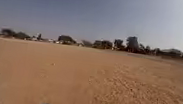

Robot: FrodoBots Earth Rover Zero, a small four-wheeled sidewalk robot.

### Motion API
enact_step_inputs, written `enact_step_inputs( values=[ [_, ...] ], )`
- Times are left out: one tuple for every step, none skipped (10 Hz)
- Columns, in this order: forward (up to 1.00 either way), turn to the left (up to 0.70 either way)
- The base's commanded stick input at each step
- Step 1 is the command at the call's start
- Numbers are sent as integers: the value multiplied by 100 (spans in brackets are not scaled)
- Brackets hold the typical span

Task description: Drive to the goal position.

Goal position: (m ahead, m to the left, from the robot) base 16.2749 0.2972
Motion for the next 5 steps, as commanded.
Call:
enact_step_inputs(
  values=[
    [70, 0],
    [70, 0],
    [70, 0],
    [70, 0],
    [70, 0]
  ],
)
